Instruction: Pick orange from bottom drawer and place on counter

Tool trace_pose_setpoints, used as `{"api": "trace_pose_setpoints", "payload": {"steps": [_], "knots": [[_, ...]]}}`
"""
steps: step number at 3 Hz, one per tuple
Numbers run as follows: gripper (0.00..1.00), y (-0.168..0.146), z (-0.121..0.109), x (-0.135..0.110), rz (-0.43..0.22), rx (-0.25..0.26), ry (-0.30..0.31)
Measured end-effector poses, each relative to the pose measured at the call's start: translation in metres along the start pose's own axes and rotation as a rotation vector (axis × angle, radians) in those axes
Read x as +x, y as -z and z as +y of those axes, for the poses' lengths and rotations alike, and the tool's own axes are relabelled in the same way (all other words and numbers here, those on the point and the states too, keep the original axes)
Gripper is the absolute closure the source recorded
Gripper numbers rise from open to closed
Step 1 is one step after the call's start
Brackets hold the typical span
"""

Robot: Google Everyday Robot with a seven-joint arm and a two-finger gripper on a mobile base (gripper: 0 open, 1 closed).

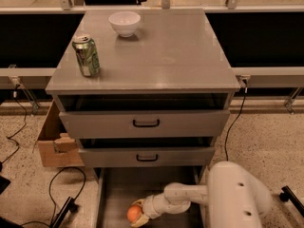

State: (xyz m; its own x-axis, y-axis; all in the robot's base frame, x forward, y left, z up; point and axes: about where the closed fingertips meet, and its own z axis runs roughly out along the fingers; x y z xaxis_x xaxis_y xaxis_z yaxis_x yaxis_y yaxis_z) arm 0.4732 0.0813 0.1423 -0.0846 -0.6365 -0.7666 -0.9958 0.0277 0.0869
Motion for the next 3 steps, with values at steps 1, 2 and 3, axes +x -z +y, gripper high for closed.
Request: {"api": "trace_pose_setpoints", "payload": {"steps": [1, 2, 3], "knots": [[1.00, 0.080, 0.026, -0.046, -0.084, 0.010, 0.005], [1.00, 0.163, 0.067, -0.075, -0.156, -0.004, -0.023], [1.00, 0.243, 0.092, -0.100, -0.194, 0.013, -0.063]]}}
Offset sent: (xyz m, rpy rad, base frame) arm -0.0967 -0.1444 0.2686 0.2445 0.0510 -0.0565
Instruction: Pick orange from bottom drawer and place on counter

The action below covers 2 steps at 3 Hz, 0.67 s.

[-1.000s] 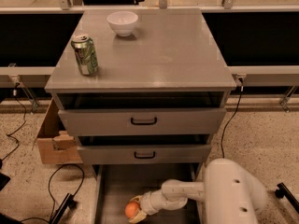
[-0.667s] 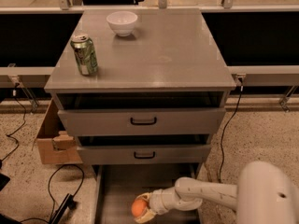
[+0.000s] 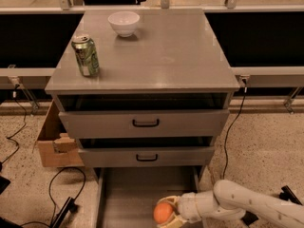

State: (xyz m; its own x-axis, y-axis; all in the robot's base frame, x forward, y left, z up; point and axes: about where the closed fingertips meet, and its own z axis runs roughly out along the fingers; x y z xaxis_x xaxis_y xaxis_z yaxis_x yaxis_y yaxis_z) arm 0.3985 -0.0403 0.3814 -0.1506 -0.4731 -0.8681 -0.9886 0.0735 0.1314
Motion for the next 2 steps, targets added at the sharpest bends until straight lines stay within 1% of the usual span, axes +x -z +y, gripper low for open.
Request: {"api": "trace_pose_setpoints", "payload": {"steps": [1, 2], "knots": [[1.00, 0.064, 0.002, -0.044, -0.024, 0.042, -0.031], [1.00, 0.128, -0.003, -0.100, -0.030, 0.110, -0.022]]}}
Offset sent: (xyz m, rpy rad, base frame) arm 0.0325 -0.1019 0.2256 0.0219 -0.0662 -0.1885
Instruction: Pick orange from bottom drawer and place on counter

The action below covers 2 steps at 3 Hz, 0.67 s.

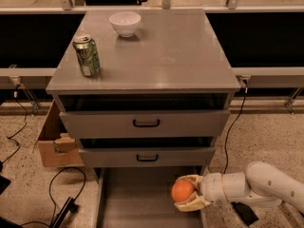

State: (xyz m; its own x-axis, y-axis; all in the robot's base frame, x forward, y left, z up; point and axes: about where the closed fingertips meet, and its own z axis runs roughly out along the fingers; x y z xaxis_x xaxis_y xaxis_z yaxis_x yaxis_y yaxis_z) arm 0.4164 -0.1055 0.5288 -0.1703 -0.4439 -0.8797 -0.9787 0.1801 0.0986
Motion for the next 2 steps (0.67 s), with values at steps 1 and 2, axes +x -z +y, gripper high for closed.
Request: {"api": "trace_pose_setpoints", "payload": {"steps": [1, 2], "knots": [[1.00, 0.000, 0.000, 0.000, 0.000, 0.000, 0.000], [1.00, 0.002, -0.001, -0.018, 0.038, -0.007, 0.016]]}}
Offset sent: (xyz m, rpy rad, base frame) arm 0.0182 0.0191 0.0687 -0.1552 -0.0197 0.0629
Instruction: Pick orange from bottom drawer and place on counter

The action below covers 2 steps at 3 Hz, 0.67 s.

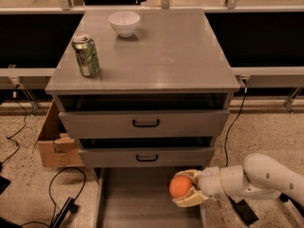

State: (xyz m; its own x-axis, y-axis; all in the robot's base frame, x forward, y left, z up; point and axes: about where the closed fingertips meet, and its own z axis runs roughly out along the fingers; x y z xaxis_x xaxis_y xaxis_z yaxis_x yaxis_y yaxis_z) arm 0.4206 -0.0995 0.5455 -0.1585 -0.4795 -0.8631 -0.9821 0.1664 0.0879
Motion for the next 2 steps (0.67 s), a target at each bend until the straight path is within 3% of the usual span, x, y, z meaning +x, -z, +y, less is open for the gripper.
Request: {"api": "trace_pose_setpoints", "payload": {"steps": [1, 2], "knots": [[1.00, 0.027, 0.002, -0.055, 0.038, 0.010, -0.011], [1.00, 0.073, 0.010, -0.132, 0.061, 0.041, -0.034]]}}
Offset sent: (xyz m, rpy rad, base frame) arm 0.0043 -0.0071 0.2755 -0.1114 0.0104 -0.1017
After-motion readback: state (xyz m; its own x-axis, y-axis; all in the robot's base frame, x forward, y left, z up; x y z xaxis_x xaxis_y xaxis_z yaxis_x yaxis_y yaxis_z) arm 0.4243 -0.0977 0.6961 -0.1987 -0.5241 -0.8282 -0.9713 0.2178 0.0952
